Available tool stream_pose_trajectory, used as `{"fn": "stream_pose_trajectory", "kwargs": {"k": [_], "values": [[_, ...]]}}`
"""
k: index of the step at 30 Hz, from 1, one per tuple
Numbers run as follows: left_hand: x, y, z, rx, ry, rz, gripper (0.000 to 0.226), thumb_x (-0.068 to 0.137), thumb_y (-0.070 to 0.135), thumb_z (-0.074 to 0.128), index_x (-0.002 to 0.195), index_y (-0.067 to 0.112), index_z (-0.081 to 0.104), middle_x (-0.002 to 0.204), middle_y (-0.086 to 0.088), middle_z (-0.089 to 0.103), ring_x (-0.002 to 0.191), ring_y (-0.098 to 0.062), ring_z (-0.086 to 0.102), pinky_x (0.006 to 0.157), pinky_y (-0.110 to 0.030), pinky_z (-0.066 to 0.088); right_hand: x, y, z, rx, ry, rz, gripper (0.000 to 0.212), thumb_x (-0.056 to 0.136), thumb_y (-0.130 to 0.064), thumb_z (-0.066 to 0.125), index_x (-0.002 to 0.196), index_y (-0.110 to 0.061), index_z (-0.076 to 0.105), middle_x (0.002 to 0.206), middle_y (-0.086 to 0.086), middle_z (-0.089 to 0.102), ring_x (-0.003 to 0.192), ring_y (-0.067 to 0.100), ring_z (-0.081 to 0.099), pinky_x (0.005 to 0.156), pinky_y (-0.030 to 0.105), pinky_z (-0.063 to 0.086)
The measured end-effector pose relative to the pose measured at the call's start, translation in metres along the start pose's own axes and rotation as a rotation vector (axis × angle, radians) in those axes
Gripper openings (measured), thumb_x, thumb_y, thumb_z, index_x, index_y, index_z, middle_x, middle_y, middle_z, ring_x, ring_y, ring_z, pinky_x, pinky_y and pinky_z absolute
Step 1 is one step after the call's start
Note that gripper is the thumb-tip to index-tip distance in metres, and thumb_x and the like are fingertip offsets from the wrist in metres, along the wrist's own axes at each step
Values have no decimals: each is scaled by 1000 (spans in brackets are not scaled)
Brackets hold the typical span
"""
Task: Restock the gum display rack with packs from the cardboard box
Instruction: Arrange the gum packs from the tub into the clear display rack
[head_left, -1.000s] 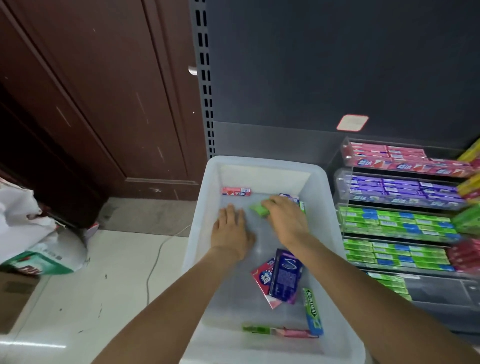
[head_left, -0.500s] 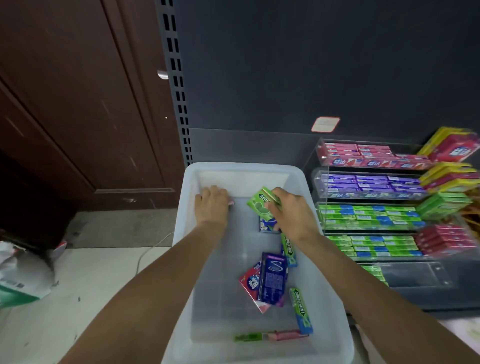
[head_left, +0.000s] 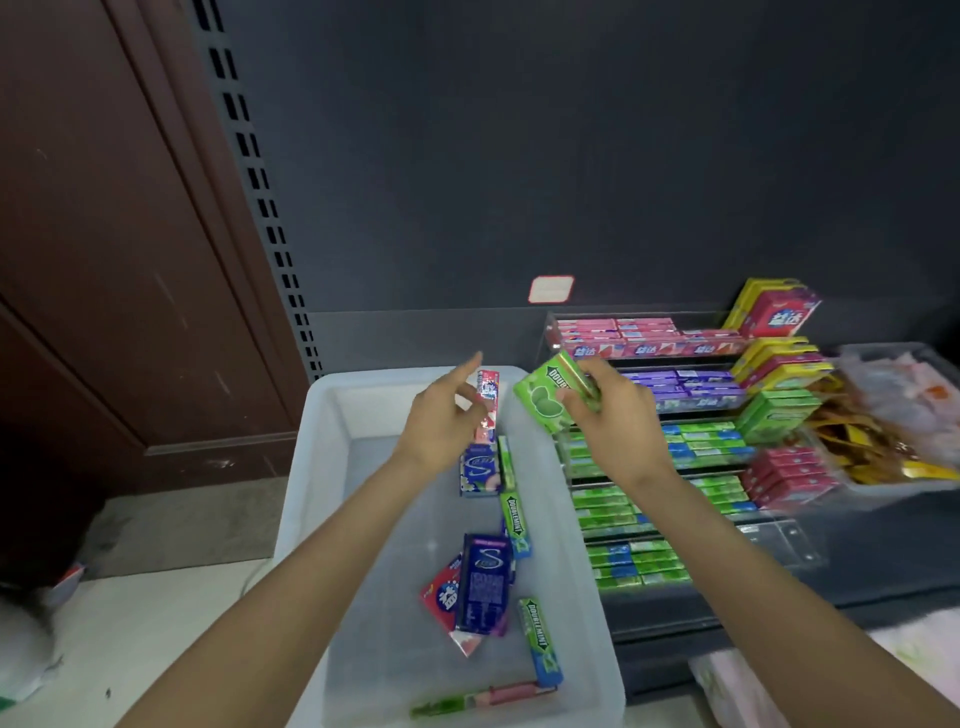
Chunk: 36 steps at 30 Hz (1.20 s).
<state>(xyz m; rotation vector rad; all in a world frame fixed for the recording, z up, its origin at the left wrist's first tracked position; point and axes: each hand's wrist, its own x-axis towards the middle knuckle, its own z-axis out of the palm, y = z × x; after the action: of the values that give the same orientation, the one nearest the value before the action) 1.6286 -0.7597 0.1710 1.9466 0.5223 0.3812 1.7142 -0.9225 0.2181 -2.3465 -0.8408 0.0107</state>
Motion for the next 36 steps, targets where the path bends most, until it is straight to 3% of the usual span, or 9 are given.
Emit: {"fn": "stream_pose_trajectory", "kwargs": {"k": [2, 7, 12, 16, 21, 25, 28, 32, 36], "values": [[3, 27, 8, -105, -25, 44, 46, 89, 4, 59, 129, 26, 51, 90, -1, 59, 70, -17, 61, 67, -25, 55, 2, 11, -21, 24, 36, 19, 17, 93, -23, 57, 106, -12, 57, 65, -5, 53, 52, 6, 45, 53, 29, 33], [13, 82, 44, -150, -13, 126, 31, 86, 6, 64, 105, 28, 54, 84, -7, 61, 84, -23, 63, 80, -41, 53, 4, 47, -74, 68, 106, 34, 18, 93, -24, 56, 108, -12, 58, 68, 7, 58, 57, 20, 49, 54, 31, 37], [32, 119, 93, -138, 25, 152, 39, 89, 0, 55, 114, 31, 57, 87, -7, 58, 83, -33, 65, 78, -48, 56, 18, 94, -130, 46, 164, -26, 25, 93, -21, 57, 116, -11, 58, 79, -5, 59, 62, 10, 53, 54, 22, 30], [49, 144, 140, -206, 35, 114, 42, 88, -6, 54, 120, 22, 55, 89, -8, 54, 85, -29, 64, 79, -41, 58, 39, 136, -169, 25, 174, -42, 27, 91, -21, 59, 116, -9, 60, 91, 7, 67, 88, 31, 62, 65, 25, 30], [78, 170, 181, -151, 177, 112, 28, 82, -5, 61, 95, 17, 50, 82, 0, 58, 74, -22, 64, 70, -39, 58, 66, 179, -202, 55, 194, -96, 18, 92, -22, 58, 107, -14, 61, 89, -6, 65, 86, 18, 61, 65, 23, 33], [97, 177, 204, 86, 209, 160, 23, 84, -1, 60, 93, 13, 44, 73, 6, 52, 60, -8, 50, 53, -12, 42, 76, 197, -220, 68, 182, -118, 18, 92, -21, 57, 108, -14, 60, 88, -11, 62, 82, 11, 59, 67, 20, 36], [108, 173, 215, 191, 189, 176, 21, 85, -2, 59, 95, 11, 46, 73, 7, 47, 63, -11, 46, 54, -13, 38, 81, 208, -226, 78, 177, -119, 21, 93, -22, 57, 111, -13, 60, 88, -11, 61, 81, 10, 58, 62, 18, 37], [118, 166, 218, 290, 137, 160, 21, 86, 1, 60, 96, 14, 47, 78, 2, 52, 68, -14, 50, 60, -19, 40, 82, 218, -226, 97, 180, -118, 24, 92, -21, 57, 114, -11, 59, 92, -7, 63, 80, 6, 56, 59, 3, 39], [124, 162, 217, 448, 43, 205, 22, 88, 9, 60, 109, 15, 56, 95, -1, 61, 69, -7, 52, 64, -15, 40, 82, 222, -220, 99, 150, -106, 25, 93, -22, 56, 115, -12, 59, 99, -4, 67, 82, 4, 56, 57, 4, 39]]}}
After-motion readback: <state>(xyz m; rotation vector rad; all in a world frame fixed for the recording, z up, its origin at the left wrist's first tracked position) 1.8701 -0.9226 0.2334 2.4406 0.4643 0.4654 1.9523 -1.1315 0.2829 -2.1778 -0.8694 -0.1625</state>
